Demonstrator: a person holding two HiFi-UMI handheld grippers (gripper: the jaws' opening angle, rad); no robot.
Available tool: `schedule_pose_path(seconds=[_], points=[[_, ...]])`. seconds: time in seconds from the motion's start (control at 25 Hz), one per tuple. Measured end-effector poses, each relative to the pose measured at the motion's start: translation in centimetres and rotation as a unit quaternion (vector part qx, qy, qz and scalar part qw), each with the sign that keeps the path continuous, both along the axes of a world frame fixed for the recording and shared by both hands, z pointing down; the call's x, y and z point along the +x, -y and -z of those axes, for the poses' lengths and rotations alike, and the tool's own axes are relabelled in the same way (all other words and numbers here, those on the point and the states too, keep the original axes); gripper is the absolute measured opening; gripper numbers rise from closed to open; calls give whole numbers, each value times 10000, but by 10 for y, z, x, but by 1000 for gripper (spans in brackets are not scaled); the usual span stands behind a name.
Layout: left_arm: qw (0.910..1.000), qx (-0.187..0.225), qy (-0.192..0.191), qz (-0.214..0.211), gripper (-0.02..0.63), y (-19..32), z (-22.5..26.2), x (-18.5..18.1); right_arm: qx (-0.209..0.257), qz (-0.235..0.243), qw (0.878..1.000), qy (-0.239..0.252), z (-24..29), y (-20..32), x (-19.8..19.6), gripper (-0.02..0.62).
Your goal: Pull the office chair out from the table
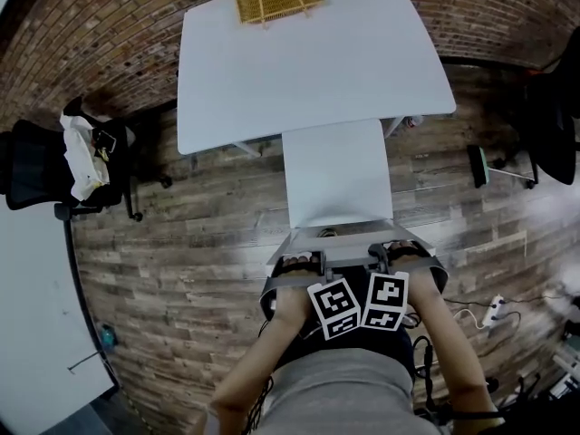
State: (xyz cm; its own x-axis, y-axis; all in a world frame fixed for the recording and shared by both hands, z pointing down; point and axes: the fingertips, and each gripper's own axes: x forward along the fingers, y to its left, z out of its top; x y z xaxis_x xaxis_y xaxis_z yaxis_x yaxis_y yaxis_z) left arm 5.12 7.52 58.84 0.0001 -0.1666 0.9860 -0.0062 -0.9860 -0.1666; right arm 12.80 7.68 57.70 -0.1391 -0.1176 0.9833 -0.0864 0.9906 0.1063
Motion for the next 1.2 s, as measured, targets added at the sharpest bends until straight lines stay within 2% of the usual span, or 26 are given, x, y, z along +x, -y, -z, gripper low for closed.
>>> schedule_pose_path(seconds=[0.56,1.08,1.2], points=[[9994,29,46,352,84,-65,0,7,-61,403,9991,110,0,-62,7,83],[9991,-78,54,415,84,-108,1,5,-215,517,9984,124,2,-104,5,83],[9989,-69,-51,450,84,-111,0,7,-232,498,9984,150,1,-107,7,82]])
